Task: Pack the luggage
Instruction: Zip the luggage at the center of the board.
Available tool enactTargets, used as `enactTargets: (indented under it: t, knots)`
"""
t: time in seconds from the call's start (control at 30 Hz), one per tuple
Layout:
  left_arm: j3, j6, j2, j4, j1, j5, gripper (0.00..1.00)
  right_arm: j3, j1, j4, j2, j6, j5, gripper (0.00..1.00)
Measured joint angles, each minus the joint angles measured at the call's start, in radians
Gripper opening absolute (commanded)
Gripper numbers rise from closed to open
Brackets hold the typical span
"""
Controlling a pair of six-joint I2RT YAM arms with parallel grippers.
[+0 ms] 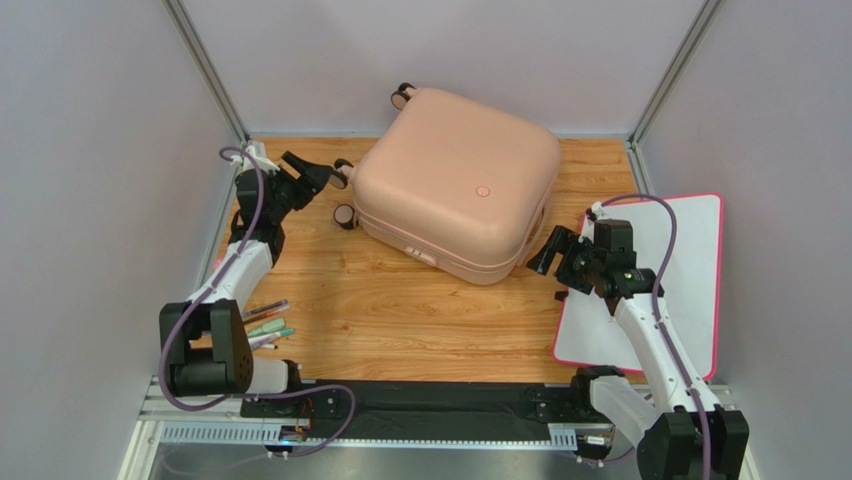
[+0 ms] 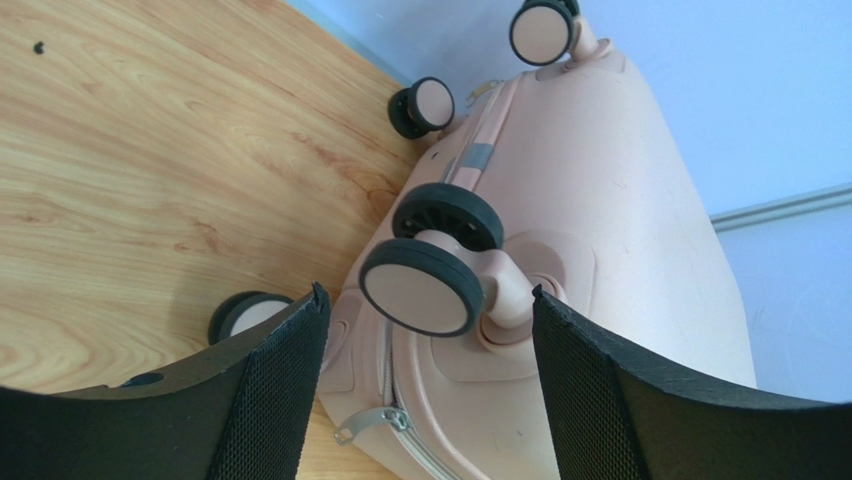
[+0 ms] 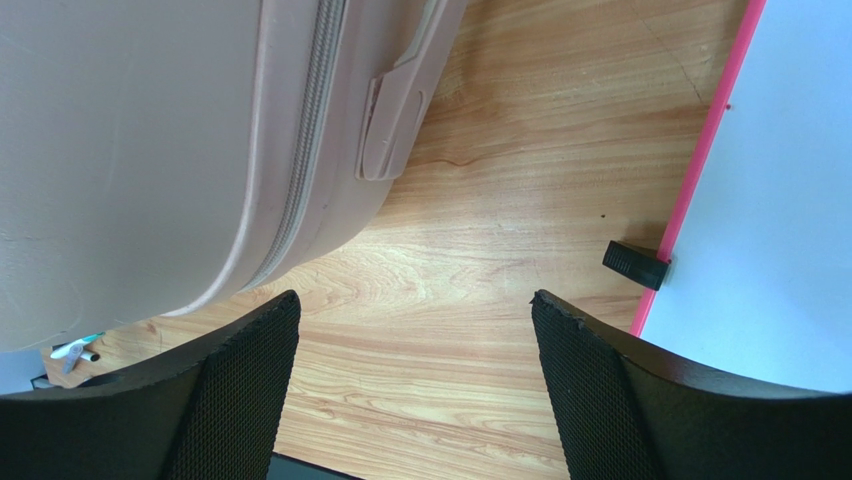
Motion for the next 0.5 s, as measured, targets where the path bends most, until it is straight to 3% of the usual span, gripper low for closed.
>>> enactTargets:
  t: [0.5]
  knots:
    - [0.157, -0.105, 0.240, -0.009, 0.029, 0.080, 0.73, -0.026, 0.000, -0.019, -0.016, -0.004, 0.000, 0.86]
